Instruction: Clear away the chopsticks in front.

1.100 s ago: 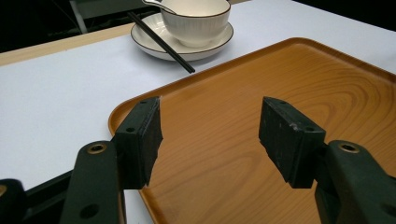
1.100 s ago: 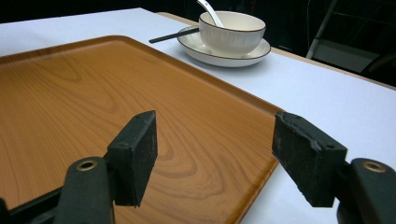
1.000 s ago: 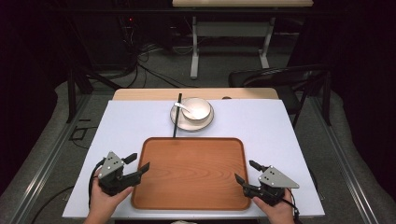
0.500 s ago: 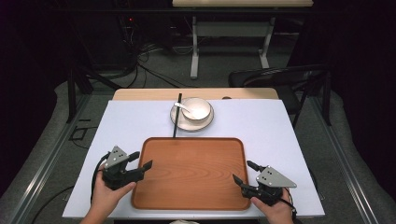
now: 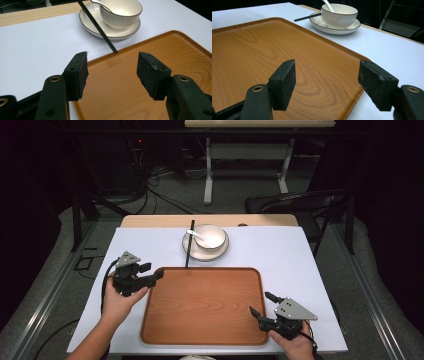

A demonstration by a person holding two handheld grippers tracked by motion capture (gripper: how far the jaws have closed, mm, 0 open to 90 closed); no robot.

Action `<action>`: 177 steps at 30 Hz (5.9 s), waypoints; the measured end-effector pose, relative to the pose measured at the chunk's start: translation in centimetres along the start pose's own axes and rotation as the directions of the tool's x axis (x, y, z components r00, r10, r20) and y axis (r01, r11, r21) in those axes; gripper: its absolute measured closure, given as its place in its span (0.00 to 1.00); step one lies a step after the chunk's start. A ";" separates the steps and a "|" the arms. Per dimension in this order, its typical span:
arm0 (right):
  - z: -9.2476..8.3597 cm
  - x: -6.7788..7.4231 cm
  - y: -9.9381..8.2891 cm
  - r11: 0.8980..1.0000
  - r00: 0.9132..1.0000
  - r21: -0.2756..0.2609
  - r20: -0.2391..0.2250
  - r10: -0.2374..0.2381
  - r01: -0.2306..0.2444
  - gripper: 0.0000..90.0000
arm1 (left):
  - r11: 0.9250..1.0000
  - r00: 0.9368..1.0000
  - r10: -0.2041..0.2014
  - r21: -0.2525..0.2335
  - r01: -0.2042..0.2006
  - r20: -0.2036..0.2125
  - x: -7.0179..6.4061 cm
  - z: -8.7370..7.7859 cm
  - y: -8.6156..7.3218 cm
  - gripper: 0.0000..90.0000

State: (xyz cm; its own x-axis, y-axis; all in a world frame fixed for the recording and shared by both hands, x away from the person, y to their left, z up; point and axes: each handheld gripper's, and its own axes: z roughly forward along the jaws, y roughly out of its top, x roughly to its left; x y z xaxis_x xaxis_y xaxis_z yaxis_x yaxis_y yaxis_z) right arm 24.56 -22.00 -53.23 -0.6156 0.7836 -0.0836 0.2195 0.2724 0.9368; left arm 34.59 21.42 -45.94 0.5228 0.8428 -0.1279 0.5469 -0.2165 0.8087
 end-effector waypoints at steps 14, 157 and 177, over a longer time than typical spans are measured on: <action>0.0 -0.1 -0.1 1.000 1.000 0.005 0.001 0.014 -0.014 0.33 | 0.993 0.995 -0.102 0.059 0.103 -0.022 1.8 3.4 4.0 0.55; 0.0 -0.5 -0.2 0.999 0.999 0.016 -0.002 0.051 -0.051 0.32 | 0.878 0.915 -0.400 0.262 0.401 -0.057 0.6 -3.1 -5.5 0.96; -0.1 -0.5 -0.2 0.998 0.999 0.016 -0.001 0.053 -0.053 0.32 | 0.870 0.949 -0.301 0.380 0.314 -0.094 -4.3 -0.4 -8.8 0.96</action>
State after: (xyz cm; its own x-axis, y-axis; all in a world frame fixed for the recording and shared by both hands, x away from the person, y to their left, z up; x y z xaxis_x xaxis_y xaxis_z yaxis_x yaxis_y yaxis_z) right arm 24.80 -22.48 -53.33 -0.6037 0.7965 -0.0334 0.2638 0.2391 0.9345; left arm 27.25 19.87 -52.27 0.2700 0.9111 -0.3113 0.8883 -0.1109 0.4457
